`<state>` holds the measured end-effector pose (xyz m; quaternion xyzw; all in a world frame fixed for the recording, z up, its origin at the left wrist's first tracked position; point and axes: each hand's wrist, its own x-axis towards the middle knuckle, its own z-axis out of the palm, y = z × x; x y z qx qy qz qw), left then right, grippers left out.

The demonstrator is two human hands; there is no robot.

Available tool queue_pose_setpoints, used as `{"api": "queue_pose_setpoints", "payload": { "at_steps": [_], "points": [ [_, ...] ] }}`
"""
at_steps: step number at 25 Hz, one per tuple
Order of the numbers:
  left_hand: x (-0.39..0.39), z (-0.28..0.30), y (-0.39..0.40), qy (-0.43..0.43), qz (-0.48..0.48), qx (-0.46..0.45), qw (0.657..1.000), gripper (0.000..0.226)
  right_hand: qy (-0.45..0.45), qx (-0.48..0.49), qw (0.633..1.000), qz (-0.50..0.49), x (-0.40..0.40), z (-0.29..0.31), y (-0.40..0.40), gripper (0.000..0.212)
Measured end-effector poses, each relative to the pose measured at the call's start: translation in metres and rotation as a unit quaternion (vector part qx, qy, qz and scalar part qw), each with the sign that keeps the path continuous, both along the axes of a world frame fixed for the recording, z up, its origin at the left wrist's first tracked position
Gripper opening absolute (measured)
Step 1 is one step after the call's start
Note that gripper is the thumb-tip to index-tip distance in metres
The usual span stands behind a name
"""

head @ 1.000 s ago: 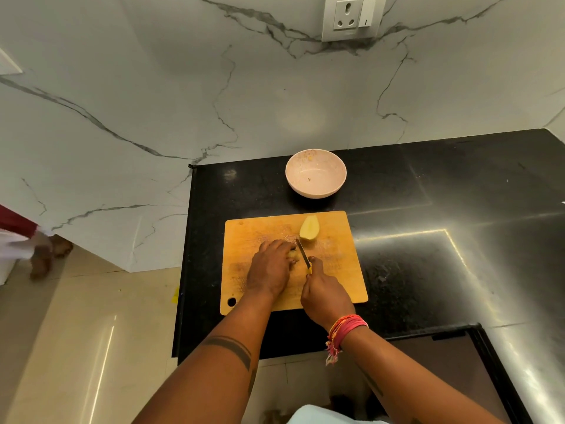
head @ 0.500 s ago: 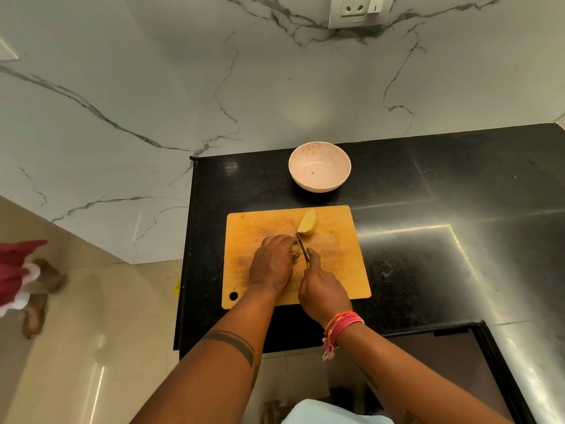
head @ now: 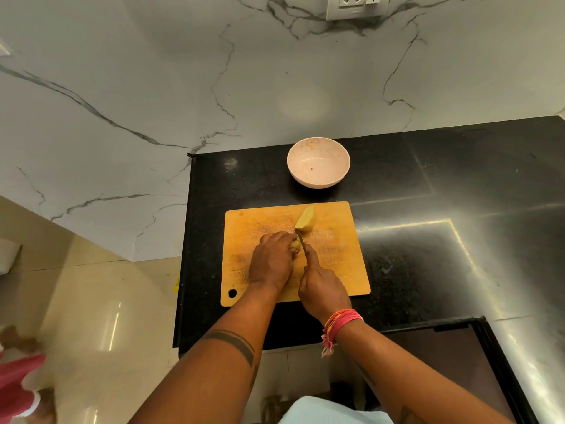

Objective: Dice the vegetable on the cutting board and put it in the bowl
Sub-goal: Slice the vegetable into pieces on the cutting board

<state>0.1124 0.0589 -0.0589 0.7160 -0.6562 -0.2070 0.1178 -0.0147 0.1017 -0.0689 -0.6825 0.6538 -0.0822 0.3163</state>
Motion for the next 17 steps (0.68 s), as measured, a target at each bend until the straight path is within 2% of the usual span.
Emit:
{"api": "queue_pose_setpoints", "payload": {
  "at_steps": [12,17],
  "points": [
    [-0.003,-0.004,0.001,0.009,0.021,-0.011,1.0,0.035,-0.01,0.012,1.0,0.012,0.008,0.006,-0.018,0.064],
    [-0.003,-0.005,0.001,-0.015,0.011,-0.013,1.0,0.035,-0.004,0.006,1.0,0.027,0.002,-0.001,-0.012,0.064]
  ]
}}
